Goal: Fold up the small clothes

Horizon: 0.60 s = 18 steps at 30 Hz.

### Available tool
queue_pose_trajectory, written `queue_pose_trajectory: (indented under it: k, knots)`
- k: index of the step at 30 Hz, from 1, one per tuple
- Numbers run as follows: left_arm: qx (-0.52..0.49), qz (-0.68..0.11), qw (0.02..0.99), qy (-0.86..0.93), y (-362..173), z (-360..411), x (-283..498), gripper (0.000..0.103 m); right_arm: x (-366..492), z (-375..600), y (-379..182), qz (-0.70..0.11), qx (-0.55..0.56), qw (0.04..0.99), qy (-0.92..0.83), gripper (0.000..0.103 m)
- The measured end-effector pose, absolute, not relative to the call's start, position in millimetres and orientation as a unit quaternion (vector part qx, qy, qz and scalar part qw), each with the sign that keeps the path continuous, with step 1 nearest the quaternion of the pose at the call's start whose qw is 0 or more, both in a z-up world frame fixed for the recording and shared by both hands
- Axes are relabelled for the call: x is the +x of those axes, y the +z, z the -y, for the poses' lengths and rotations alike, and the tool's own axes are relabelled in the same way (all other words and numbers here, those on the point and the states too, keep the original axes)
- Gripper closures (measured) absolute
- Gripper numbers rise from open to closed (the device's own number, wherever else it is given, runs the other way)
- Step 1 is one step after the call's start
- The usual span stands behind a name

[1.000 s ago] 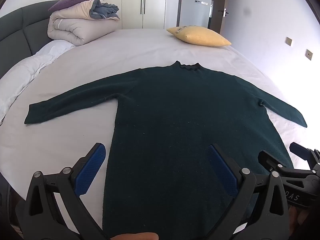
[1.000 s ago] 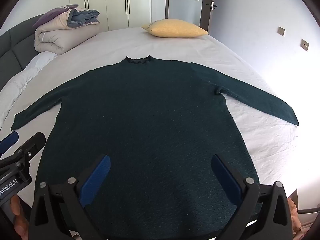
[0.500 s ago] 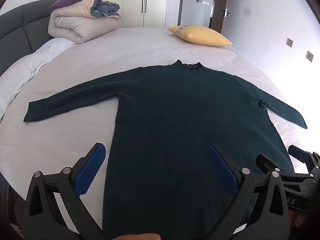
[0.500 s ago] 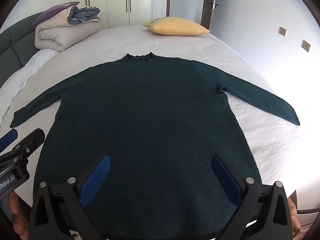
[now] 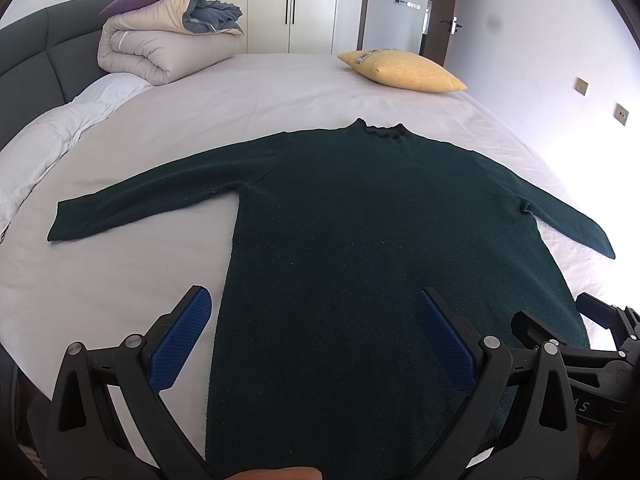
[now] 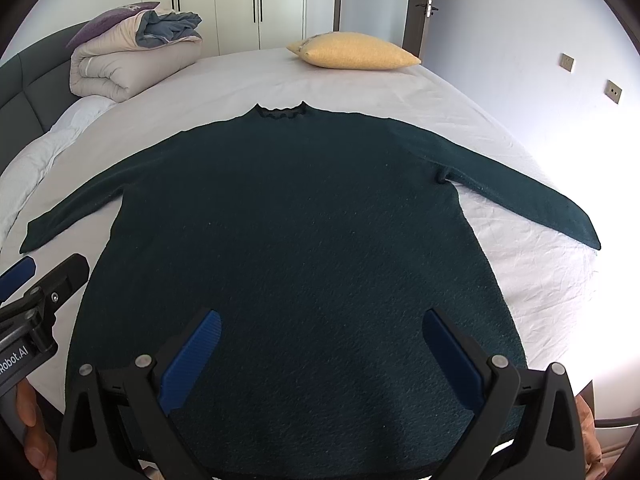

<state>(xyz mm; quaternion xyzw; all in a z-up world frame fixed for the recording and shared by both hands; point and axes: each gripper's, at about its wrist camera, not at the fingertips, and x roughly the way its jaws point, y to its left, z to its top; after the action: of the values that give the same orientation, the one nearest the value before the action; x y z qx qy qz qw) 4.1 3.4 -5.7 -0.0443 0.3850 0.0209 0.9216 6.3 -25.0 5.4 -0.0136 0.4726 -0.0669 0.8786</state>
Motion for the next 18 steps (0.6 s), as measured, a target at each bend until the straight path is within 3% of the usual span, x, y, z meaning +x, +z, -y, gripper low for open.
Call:
queue_pose_trajectory:
  k: [18]
  knots:
    - [-0.046,-0.388,0.920,0.022,-9.9,-7.6,6.3,0.000,4.4,23.2,4.2,-0.474,-0.017,0.878,-0.067,0.000]
